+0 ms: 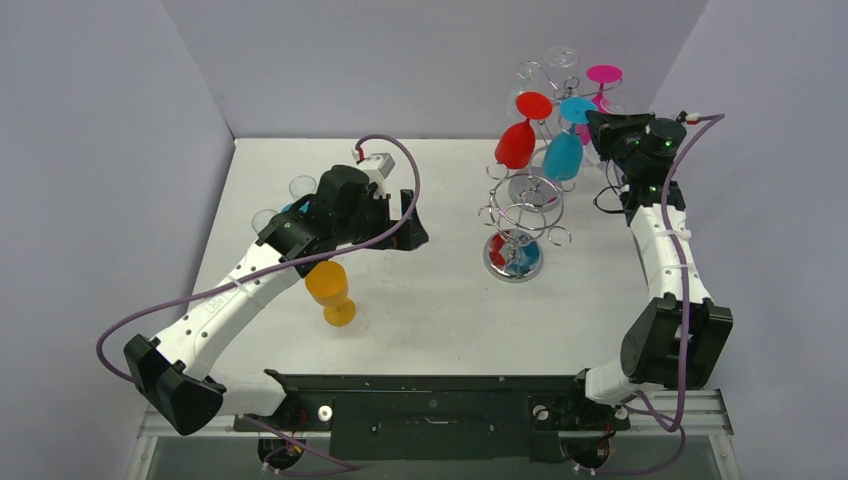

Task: Take the wine glass off the wine glass rack
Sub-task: Pick up the wine glass from the wine rack.

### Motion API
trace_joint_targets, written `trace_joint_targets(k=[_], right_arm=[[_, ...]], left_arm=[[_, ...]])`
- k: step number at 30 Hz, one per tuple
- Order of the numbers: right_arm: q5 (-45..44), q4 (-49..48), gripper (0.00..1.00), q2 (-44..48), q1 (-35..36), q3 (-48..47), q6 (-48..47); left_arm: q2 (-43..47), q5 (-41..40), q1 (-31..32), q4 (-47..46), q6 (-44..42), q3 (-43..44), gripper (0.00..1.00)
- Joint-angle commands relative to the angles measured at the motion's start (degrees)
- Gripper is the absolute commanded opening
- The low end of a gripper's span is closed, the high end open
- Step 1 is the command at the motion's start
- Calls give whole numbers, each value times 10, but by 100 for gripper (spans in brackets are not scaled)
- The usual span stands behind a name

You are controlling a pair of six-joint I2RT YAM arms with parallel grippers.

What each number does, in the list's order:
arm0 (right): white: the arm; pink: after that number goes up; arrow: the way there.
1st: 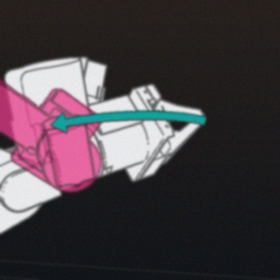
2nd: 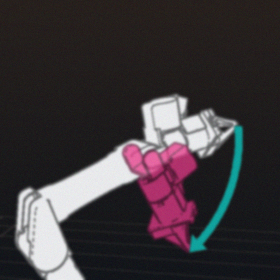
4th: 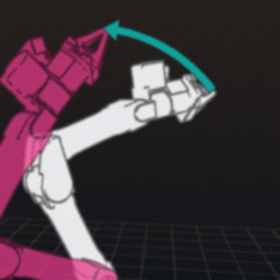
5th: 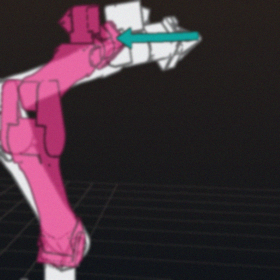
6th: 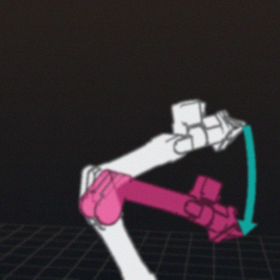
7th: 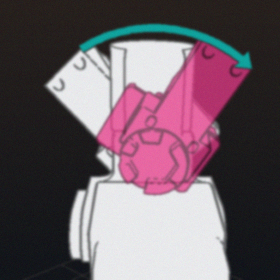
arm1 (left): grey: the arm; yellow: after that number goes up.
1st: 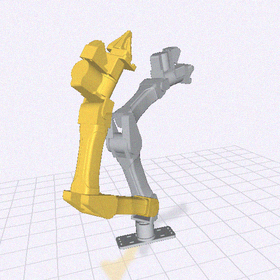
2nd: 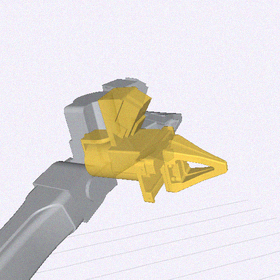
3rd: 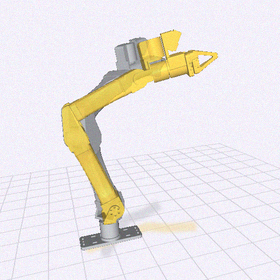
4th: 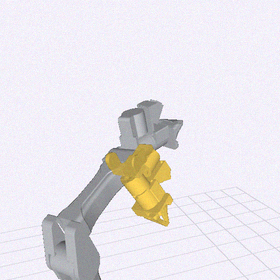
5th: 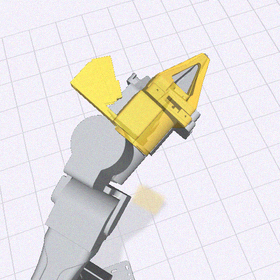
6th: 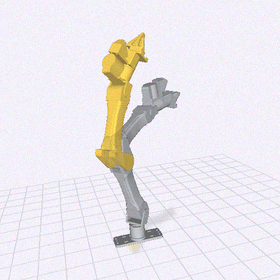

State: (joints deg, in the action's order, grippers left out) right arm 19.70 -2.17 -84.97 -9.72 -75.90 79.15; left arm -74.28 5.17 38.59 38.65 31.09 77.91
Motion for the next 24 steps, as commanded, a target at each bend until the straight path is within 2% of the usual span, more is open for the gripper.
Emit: trace_joint_targets(k=[1, 11, 24], right_arm=[[-30, -31, 0, 29, -10, -2, -9], [-41, -20, 0, 45, -12, 4, -18], [-83, 74, 0, 121, -19, 30, -60]], left_arm=[[7, -5, 3, -9, 1, 33, 96], [9, -4, 3, -8, 1, 36, 96], [2, 6, 3, -13, 3, 45, 96]])
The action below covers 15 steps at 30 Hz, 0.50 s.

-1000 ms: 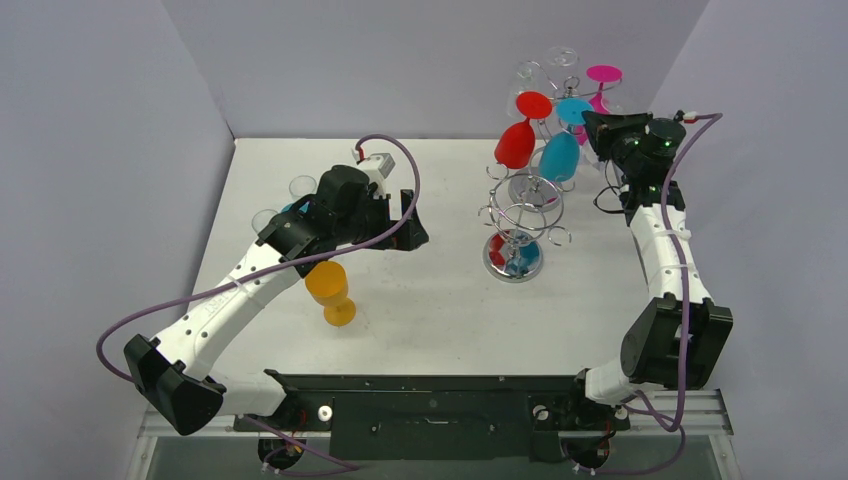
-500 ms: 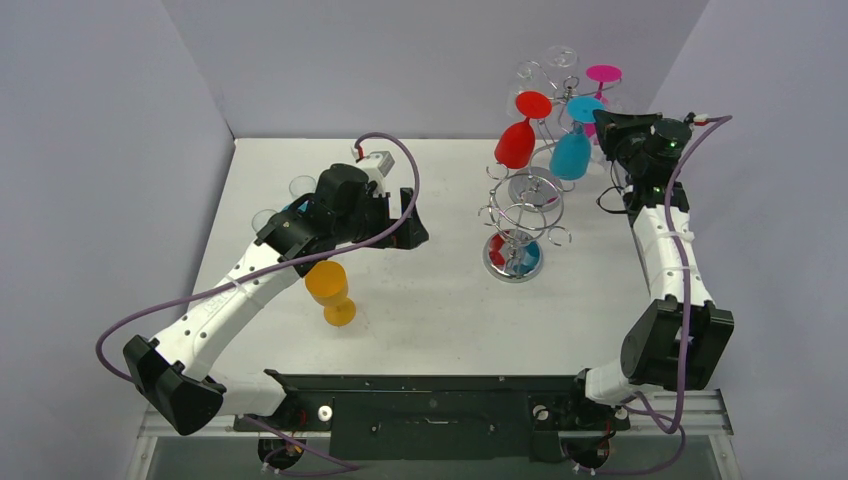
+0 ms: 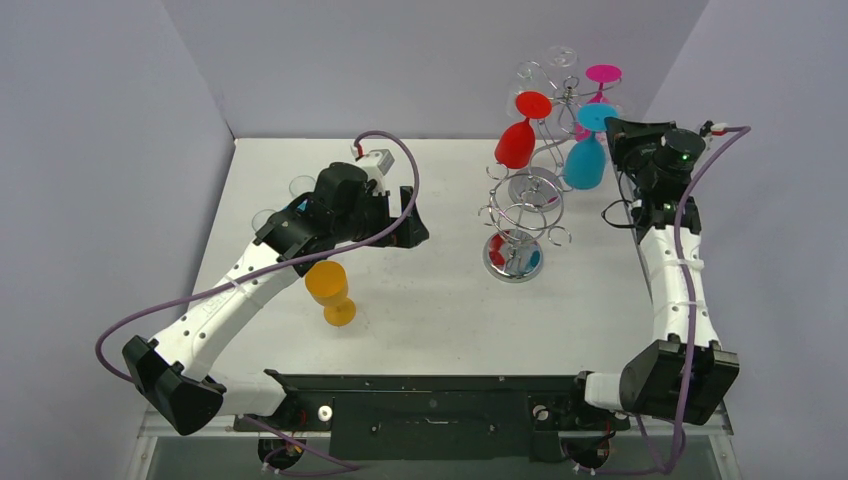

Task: Take the wine glass off the wine glass rack
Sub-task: Pick up the wine glass from the wine rack, then place the wine glass at the center of the board.

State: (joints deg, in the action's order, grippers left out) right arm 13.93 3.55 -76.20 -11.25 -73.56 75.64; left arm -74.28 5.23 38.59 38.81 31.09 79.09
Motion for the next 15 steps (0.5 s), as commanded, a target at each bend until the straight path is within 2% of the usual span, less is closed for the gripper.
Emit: trace_joint_targets(k=[1, 8, 15], right_arm=[[-26, 35, 0, 43, -4, 5, -28], [-38, 160, 0, 111, -14, -27, -88], [-12, 226, 0, 158, -18, -89, -112]], left_arm=[[2, 6, 3, -16, 4, 34, 96], [3, 20, 3, -33, 12, 39, 96], [1, 24, 2, -40, 14, 67, 96]])
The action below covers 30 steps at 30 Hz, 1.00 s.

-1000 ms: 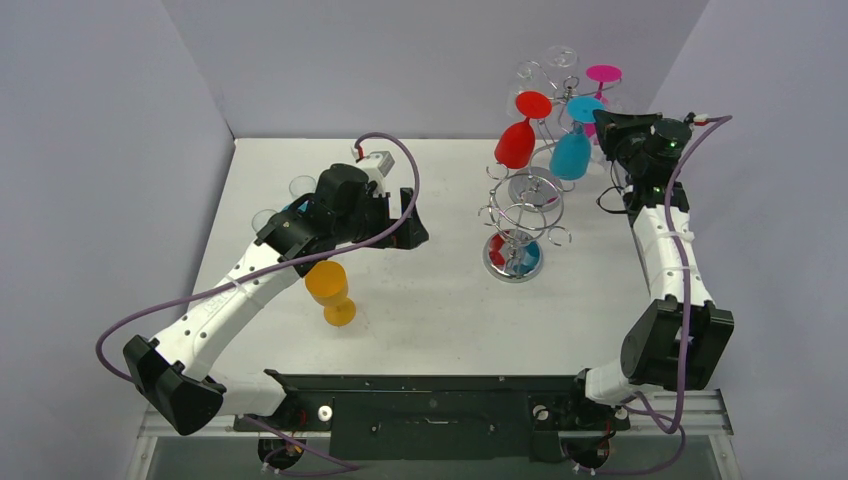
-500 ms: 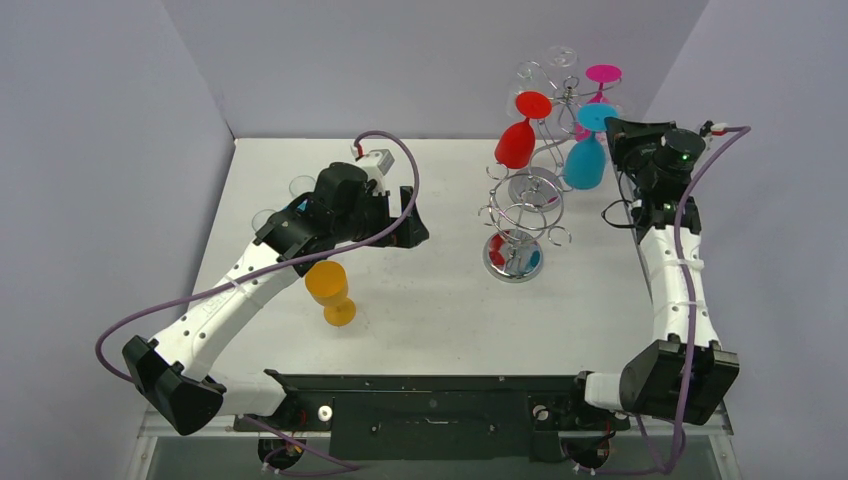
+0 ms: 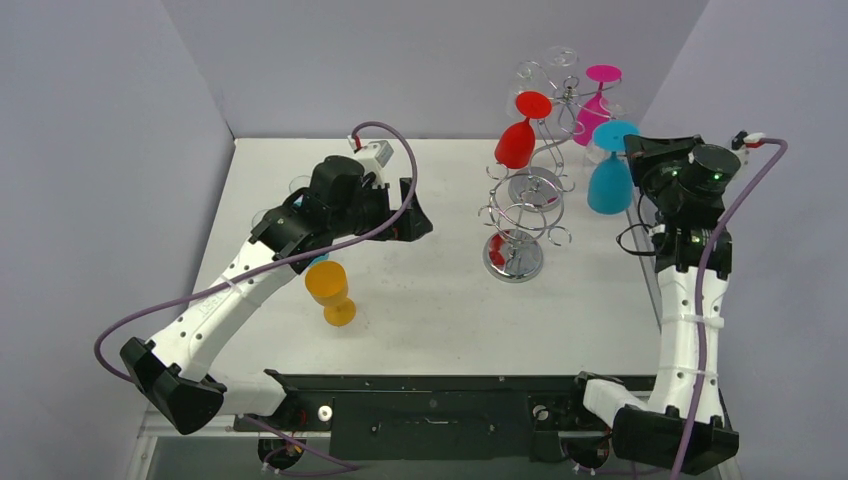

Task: Take the wine glass off the wine glass rack
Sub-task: Place the wine glass at the center of the board.

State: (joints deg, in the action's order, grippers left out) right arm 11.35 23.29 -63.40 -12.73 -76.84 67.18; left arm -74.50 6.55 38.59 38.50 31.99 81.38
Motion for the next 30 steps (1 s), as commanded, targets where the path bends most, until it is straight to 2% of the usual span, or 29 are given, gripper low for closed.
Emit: trace_joint_targets(k=[1, 6, 12, 16, 23, 30], right_arm=[[19, 36, 0, 33, -3, -73, -27], [72, 20, 0, 40, 7, -111, 5], [62, -2, 0, 4, 99, -181, 27], [56, -38, 0, -19, 153, -215, 56], [47, -135, 0, -61, 269, -217, 141], [37, -271, 0, -96, 336, -176, 248]], left_arm=[[4, 11, 3, -40, 7, 49, 96], [7, 29, 1, -83, 25, 61, 96], [3, 66, -13, -168, 50, 82, 96], [-1, 110, -60, -230, 79, 83, 96], [-28, 260, -130, -475, 207, 34, 96], [-55, 303, -154, -609, 303, 4, 96]])
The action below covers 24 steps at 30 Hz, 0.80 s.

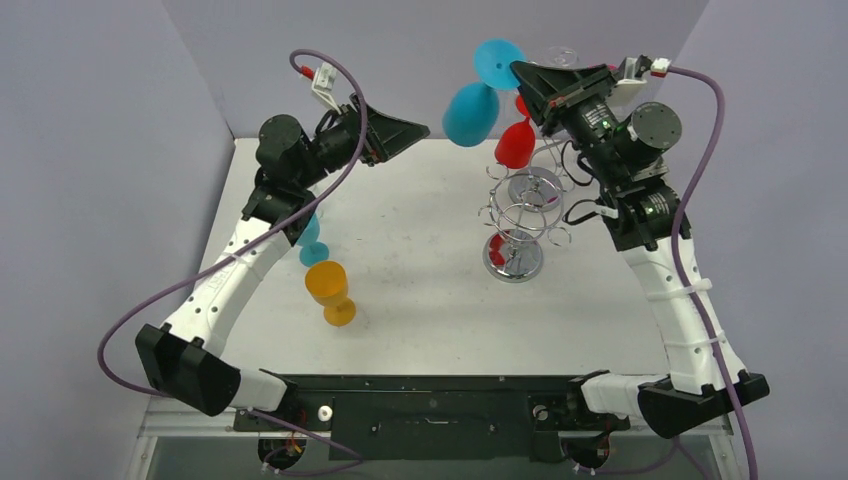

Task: Take the wine glass off the wine glass rack
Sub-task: Place the wine glass at the center of the board.

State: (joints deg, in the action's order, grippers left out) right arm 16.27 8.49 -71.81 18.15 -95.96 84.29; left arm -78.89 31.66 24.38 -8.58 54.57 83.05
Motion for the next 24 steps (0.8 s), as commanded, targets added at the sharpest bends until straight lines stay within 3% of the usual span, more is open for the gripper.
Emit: trace_joint_targets(k=[1, 10, 16, 21, 24], right_arm=[[-17, -139, 0, -14, 30, 19, 83], [-8, -225, 0, -41, 59, 60, 164], [4, -283, 0, -51, 60, 95, 218], [-6, -310, 0, -41, 55, 128, 240], [-20, -303, 0, -25, 52, 145, 233]], left_arm=[[-16, 53, -13, -146, 91, -20, 96], [-48, 71, -18, -301, 213, -45, 99], [-62, 70, -22, -410, 298, -52, 79], [-70, 63, -22, -489, 364, -51, 50], [-70, 60, -22, -492, 375, -35, 37]])
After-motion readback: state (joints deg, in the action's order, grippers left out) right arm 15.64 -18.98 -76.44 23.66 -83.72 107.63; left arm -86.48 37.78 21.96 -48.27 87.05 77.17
